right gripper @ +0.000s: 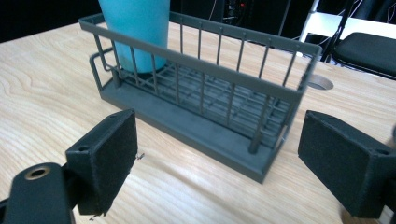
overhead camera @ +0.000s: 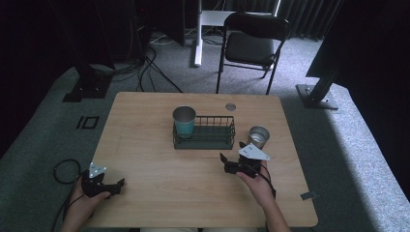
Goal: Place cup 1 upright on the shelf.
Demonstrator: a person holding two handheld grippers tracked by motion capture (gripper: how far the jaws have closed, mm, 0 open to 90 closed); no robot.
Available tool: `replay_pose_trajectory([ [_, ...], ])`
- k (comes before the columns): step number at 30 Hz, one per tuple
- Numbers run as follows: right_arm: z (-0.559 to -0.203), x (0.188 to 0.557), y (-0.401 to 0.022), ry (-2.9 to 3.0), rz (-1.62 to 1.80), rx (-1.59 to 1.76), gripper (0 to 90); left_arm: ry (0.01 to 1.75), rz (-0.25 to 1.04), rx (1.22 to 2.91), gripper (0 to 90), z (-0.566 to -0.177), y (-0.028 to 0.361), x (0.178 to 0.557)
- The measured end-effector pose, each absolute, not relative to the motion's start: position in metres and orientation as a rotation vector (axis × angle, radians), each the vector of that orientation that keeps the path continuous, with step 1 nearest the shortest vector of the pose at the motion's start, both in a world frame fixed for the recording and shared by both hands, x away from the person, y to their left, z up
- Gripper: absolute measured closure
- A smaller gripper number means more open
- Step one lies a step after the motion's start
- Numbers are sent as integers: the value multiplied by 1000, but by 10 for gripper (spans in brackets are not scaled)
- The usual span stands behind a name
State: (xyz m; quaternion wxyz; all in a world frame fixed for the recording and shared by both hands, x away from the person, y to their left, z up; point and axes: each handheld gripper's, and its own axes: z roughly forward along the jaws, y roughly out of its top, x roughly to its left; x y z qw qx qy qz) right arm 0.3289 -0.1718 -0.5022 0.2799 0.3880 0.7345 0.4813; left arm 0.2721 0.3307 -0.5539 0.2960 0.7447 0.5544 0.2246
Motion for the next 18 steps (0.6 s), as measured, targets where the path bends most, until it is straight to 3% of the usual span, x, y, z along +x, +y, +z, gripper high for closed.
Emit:
replay_pose_trajectory([
  [18, -527, 313, -228, 1972, 1190, 1131, 119, 1474, 598, 1982, 25, -554, 331, 272],
])
